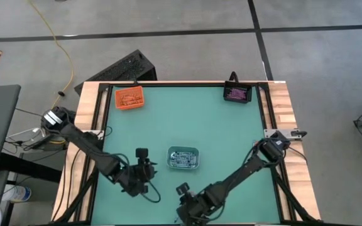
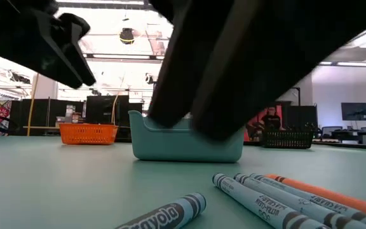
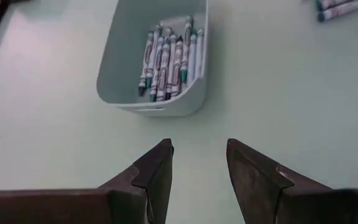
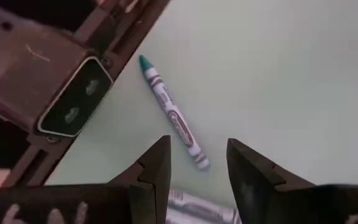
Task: Sort crayons
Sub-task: Put the light blue crayon into the blue bin
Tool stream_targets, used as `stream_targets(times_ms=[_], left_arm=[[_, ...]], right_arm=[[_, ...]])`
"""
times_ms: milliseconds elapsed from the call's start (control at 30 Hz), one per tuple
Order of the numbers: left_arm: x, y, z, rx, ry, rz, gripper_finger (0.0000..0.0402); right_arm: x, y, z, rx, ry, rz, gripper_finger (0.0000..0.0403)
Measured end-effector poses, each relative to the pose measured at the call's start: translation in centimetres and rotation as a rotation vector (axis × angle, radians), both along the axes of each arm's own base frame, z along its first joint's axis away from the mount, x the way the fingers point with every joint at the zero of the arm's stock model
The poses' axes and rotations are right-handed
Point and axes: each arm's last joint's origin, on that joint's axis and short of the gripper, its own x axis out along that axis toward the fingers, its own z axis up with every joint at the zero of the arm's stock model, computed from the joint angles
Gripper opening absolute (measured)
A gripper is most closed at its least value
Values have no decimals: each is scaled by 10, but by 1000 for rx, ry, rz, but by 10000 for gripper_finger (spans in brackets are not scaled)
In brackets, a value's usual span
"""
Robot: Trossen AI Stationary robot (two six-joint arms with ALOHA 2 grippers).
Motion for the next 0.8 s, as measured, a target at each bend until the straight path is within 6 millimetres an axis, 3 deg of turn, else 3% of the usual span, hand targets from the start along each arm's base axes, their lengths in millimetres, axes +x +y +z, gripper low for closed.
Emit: stream_targets(times_ms=[400, 533, 700, 800], left_arm=[[-21, -25, 1, -19, -68, -6, 142], [-26, -30, 1, -15, -73, -18, 142], [-29, -33, 2, -2, -91, -17, 142], [-29, -33, 2, 10, -101, -9, 142]], right_arm=[[18, -12, -29, 1, 37, 245, 136], [20, -11, -37, 4, 43, 294, 100], [20, -11, -39, -4, 48, 328, 18], [20, -11, -38, -10, 51, 335, 10]])
